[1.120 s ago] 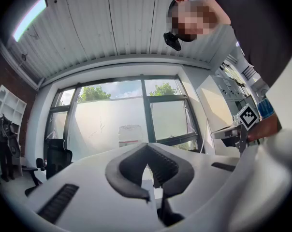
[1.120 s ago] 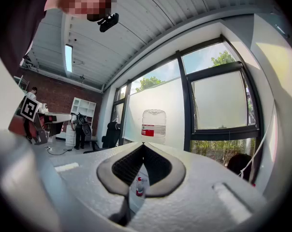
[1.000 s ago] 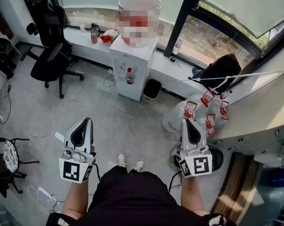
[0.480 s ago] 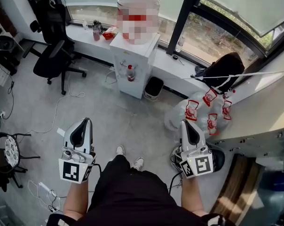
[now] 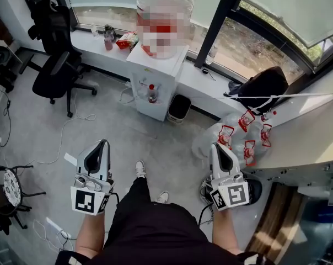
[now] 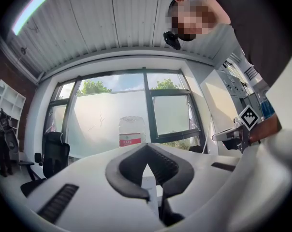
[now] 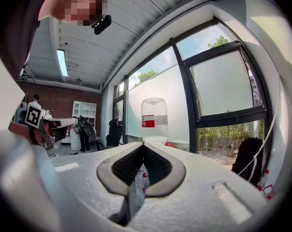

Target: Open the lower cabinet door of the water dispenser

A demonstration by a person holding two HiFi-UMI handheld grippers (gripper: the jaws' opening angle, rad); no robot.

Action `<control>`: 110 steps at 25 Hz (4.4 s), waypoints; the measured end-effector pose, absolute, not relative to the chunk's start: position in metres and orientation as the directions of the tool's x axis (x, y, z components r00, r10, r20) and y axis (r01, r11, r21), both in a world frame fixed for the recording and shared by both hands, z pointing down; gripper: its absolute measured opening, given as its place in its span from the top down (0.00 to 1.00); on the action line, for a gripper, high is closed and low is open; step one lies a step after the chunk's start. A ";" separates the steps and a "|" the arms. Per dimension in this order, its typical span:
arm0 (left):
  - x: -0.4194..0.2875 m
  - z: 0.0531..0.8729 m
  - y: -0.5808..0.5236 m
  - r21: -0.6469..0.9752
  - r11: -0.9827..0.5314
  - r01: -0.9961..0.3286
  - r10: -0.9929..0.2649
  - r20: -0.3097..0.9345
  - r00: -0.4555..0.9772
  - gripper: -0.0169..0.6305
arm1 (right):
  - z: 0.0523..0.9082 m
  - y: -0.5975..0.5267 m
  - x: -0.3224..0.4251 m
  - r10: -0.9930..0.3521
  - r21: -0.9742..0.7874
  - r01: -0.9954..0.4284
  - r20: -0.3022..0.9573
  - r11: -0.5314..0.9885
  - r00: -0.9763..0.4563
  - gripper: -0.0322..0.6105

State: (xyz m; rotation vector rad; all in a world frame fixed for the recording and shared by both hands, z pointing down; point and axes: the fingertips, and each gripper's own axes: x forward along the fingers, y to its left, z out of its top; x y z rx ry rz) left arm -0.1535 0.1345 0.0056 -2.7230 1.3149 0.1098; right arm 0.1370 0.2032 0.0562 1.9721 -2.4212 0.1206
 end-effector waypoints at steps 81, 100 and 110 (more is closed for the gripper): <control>-0.074 0.362 -0.164 -0.130 -0.622 -0.772 -0.760 -0.140 0.635 0.96 | 0.420 -0.122 0.125 -0.876 0.020 -0.876 0.036 0.482 -0.481 0.94; -0.085 0.564 -0.178 -0.142 -0.632 -0.762 -0.735 -0.201 0.647 0.96 | 0.615 -0.146 0.107 -0.847 0.053 -0.848 -0.044 0.528 -0.530 0.94; -0.090 0.608 -0.167 -0.129 -0.618 -0.776 -0.762 -0.146 0.631 0.96 | 0.662 -0.147 0.130 -0.869 0.054 -0.868 0.000 0.494 -0.494 0.94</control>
